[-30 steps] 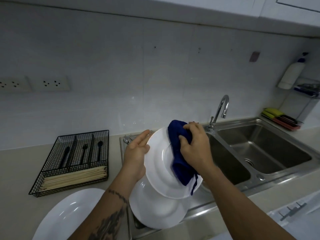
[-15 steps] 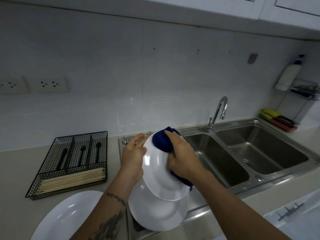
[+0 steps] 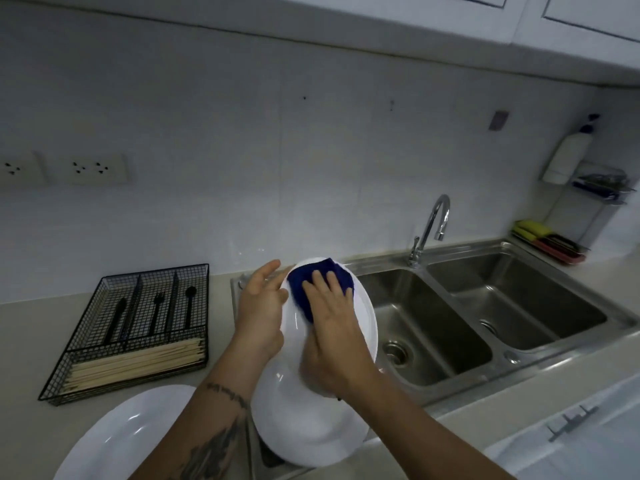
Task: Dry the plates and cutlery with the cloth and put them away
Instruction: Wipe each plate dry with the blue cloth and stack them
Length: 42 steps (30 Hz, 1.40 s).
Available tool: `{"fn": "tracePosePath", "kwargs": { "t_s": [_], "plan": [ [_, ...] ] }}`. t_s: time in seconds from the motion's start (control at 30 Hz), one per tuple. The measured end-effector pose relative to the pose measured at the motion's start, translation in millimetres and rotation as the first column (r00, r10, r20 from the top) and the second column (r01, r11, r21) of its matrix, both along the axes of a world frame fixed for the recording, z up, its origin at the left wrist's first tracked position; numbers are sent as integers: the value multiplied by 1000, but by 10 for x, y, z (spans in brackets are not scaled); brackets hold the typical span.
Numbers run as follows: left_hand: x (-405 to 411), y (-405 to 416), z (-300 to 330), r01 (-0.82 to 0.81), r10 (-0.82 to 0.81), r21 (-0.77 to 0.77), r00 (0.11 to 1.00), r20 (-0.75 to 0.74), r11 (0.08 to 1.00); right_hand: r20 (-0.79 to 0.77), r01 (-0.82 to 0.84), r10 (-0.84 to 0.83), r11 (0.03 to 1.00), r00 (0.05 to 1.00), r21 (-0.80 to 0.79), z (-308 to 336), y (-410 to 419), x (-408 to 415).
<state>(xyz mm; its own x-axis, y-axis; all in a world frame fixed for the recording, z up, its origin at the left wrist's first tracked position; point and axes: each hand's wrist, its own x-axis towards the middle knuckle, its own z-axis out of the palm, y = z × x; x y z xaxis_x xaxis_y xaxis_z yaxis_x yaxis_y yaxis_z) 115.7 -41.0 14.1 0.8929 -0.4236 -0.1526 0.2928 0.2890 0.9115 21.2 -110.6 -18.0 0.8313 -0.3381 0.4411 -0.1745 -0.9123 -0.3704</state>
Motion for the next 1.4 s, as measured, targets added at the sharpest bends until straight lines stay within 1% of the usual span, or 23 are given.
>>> {"fn": "tracePosePath", "kwargs": {
  "t_s": [0.03, 0.1, 0.17, 0.23, 0.3, 0.37, 0.43, 0.47, 0.5, 0.57, 0.63, 0.7, 0.77, 0.8, 0.87, 0.9, 1.0, 1.07, 1.17, 1.23, 1.27, 1.33, 1.4],
  "plan": [
    [12, 24, 28, 14, -15, -36, 1000, -15, 999, 12, -55, 56, 997, 998, -63, -2, 21, -15],
    [35, 62, 52, 54, -59, -104, 997, -47, 993, 22, -89, 93, 985, 995, -146, 66, -29, -20],
    [45, 87, 64, 92, -98, -145, 995, -30, 985, 38, -72, 78, 989, 996, -132, 186, -166, 12],
    [42, 130, 77, 121, -121, -138, 993, 7, 983, 31, -25, 26, 998, 999, -51, 279, -362, 32],
    [54, 200, 65, 115, -113, -144, 993, 22, 983, 26, 45, -47, 996, 999, 78, 327, -561, 11],
    [88, 265, 63, 108, -102, -154, 994, 46, 982, 42, 88, -103, 959, 994, 271, 323, -662, -41],
    [128, 306, 47, 112, -103, -151, 992, 68, 982, 73, 111, -149, 920, 986, 376, 276, -639, -87],
    [137, 318, 40, 117, -108, -154, 992, 66, 981, 87, 128, -170, 923, 982, 363, 253, -587, -97],
    [141, 325, 33, 121, -113, -163, 992, 57, 979, 94, 141, -178, 941, 980, 307, 243, -519, -96],
    [112, 309, 26, 135, -130, -180, 991, 38, 974, 76, 124, -135, 984, 988, 132, 280, -392, -63],
    [53, 266, 41, 153, -149, -187, 988, 36, 970, 48, 65, -65, 998, 997, 2, 342, -316, -9],
    [-23, 217, 58, 157, -152, -182, 987, 41, 971, 46, 74, -73, 997, 996, -8, 354, -328, -23],
    [-59, 213, 47, 129, -125, -200, 992, 32, 971, 45, 158, -162, 984, 986, 88, 295, -408, -100],
    [-63, 229, 31, 109, -107, -215, 994, 22, 971, 38, 198, -208, 964, 977, 178, 243, -459, -154],
    [-70, 263, -24, 69, -73, -241, 997, -10, 968, 50, 200, -238, 896, 970, 396, 145, -535, -252],
    [-87, 271, -60, 55, -64, -252, 998, -29, 966, 65, 180, -235, 869, 970, 461, 98, -561, -288],
    [-190, 252, -182, 24, -50, -267, 995, -88, 963, 31, 176, -220, 851, 975, 495, -43, -611, -373],
    [-235, 240, -273, 4, -38, -265, 992, -124, 964, 10, 193, -236, 817, 972, 543, -114, -667, -431],
    [-269, 225, -371, -18, -17, -232, 988, -151, 973, -6, 185, -231, 763, 973, 619, -163, -733, -513],
    [-283, 209, -397, 7, -30, -181, 992, -123, 983, -7, 190, -241, 748, 971, 636, -168, -763, -545],
    [-257, 195, -388, 29, -39, -124, 996, -76, 992, 14, 186, -253, 747, 967, 639, -164, -780, -560],
    [-142, 180, -309, 56, -62, 69, 995, 82, 996, 63, 172, -271, 757, 961, 631, -131, -819, -595],
    [-32, 176, -141, 78, -145, 268, 959, 244, 960, 96, 151, -256, 791, 962, 593, -86, -868, -631]
  ]
}}
